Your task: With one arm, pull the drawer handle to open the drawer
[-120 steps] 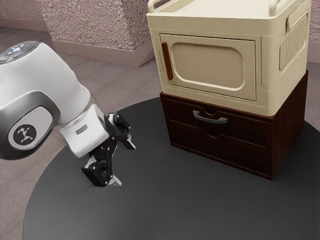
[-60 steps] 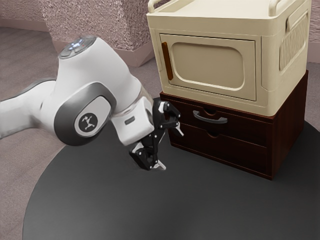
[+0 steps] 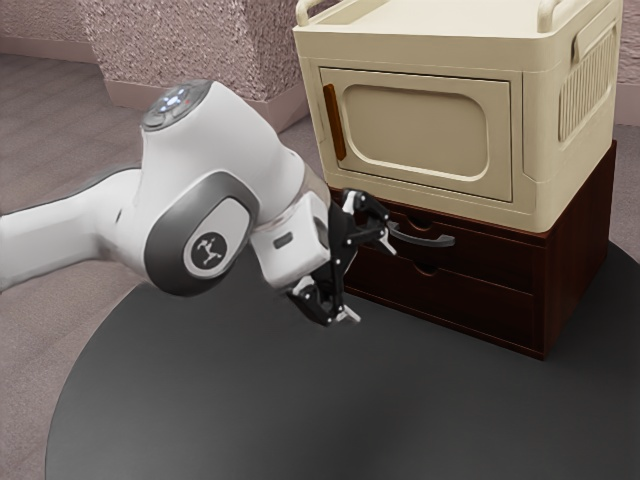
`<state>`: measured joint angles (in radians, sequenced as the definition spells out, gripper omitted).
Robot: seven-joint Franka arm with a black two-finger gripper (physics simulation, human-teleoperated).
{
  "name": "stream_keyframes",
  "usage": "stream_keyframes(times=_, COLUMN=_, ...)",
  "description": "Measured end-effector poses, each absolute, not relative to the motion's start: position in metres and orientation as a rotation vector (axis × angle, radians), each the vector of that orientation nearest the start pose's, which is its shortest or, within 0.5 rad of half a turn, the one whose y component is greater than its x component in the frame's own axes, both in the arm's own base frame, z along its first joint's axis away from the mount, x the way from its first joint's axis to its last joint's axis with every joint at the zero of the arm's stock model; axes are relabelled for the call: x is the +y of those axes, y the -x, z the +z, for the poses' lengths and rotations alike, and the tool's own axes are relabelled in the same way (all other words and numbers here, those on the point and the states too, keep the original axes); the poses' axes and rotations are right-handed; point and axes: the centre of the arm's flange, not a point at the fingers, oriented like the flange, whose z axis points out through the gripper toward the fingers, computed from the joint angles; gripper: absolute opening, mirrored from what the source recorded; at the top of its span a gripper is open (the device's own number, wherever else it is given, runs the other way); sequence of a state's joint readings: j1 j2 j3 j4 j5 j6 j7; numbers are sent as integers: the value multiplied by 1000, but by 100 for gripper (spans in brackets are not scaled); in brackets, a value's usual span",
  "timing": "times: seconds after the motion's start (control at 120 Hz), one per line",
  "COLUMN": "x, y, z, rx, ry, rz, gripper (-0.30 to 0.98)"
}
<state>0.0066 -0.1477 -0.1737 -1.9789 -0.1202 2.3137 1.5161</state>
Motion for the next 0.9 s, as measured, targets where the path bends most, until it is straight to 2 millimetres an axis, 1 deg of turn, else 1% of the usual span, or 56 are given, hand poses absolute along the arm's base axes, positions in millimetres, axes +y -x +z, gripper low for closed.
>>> stream_keyframes(times=0.125, x=-98, y=-563, z=576, rx=2076, ry=1948, rz=-617, gripper=69)
stream_keyframes(times=0.317, x=-92, y=-580, z=566, rx=2082, ry=1954, rz=-609, gripper=69)
stream_keyframes(times=0.458, x=-87, y=-583, z=566, rx=2078, ry=1952, rz=-608, gripper=69)
stream_keyframes(times=0.517, x=-86, y=-584, z=570, rx=2075, ry=1945, rz=-615, gripper=69)
stream_keyframes(times=0.633, x=-85, y=-587, z=570, rx=2077, ry=1939, rz=-617, gripper=69)
stream_keyframes(times=0.9, x=-87, y=-601, z=559, rx=2094, ry=1942, rz=-611, gripper=69)
